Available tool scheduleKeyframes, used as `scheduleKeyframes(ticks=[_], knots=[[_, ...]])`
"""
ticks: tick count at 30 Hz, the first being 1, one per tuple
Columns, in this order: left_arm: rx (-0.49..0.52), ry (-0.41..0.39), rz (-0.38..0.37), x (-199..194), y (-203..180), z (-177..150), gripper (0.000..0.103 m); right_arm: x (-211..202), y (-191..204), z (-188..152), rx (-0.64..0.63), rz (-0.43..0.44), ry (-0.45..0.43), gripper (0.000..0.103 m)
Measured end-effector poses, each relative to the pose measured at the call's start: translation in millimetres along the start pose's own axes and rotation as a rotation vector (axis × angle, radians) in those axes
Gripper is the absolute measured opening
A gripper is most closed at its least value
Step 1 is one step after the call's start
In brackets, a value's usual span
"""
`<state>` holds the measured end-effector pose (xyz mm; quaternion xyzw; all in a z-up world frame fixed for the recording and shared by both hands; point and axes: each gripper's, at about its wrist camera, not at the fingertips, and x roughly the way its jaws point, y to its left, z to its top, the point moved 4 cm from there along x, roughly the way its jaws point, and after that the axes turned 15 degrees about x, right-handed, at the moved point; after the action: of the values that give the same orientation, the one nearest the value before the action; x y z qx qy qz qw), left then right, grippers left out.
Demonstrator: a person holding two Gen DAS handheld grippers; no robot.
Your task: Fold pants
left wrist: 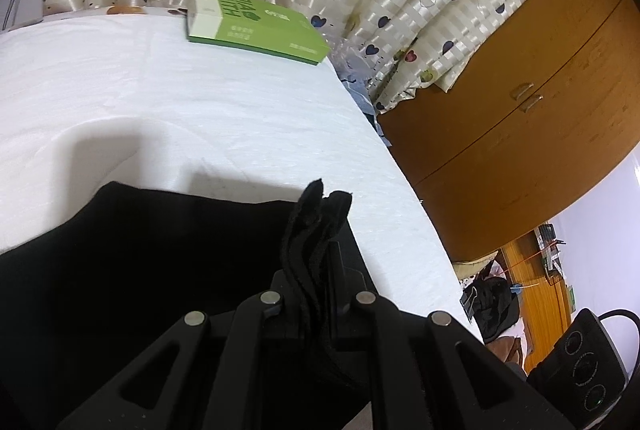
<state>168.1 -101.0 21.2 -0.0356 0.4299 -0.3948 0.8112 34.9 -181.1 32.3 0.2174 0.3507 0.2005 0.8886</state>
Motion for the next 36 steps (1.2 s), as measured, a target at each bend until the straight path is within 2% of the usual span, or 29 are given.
scheduleKeyframes(ticks=[15, 29, 36], knots=[[-0.056, -0.044, 0.025, -39, 41, -21, 0.009, 35, 41, -10, -0.053, 0.078, 0.079, 0.006], [-0.151, -0.072, 0.085, -69, 97, -48, 0.009, 75, 78, -23, -0.078, 0.150, 0.162, 0.006], [-0.180, -0.077, 0.112, -79, 117, -58, 0.009, 87, 89, -31, -0.096, 0.160, 0.183, 0.006]])
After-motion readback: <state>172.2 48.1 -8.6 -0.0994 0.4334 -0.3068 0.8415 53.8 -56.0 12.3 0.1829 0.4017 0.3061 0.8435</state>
